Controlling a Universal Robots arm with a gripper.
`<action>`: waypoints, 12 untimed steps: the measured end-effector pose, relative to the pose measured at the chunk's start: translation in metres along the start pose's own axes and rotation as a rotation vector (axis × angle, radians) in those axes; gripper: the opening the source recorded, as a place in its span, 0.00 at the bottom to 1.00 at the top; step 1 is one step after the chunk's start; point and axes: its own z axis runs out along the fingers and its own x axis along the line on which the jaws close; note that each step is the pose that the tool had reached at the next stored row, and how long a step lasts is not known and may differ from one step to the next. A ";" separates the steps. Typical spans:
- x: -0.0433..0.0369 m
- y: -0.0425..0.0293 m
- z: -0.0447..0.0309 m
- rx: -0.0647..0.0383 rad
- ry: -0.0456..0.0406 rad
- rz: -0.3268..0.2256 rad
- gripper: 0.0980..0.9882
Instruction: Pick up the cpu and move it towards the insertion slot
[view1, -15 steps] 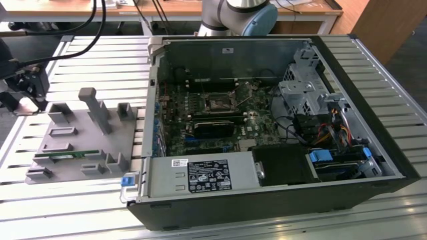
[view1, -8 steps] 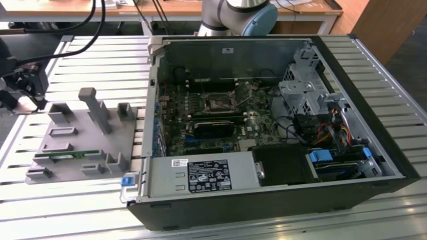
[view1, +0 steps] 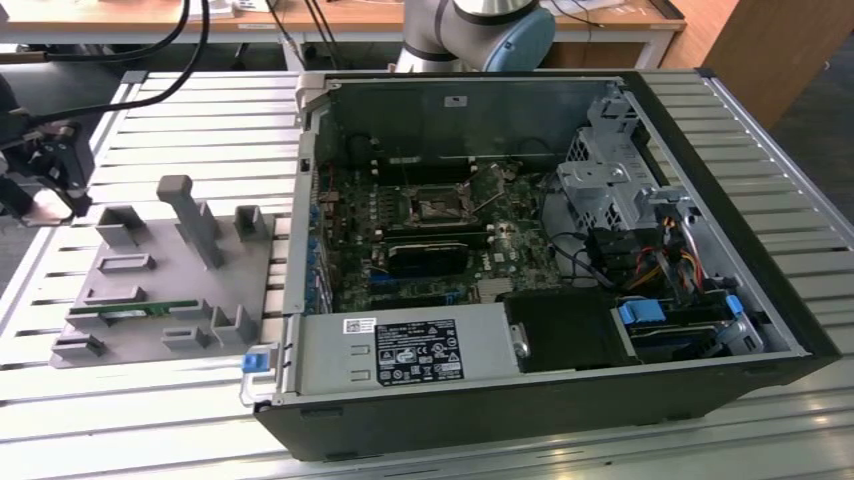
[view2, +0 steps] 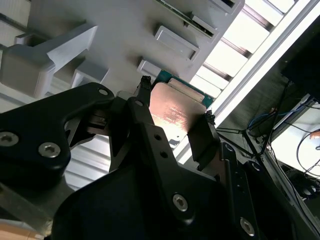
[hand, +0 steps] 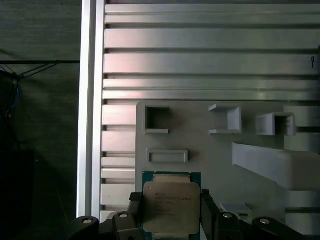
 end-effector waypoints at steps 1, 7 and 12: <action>0.0000 0.0000 -0.0006 0.000 0.0000 0.000 0.50; 0.0001 0.0002 -0.0038 0.000 -0.0001 0.002 0.50; 0.0001 0.0003 -0.0059 0.000 -0.0003 0.003 0.50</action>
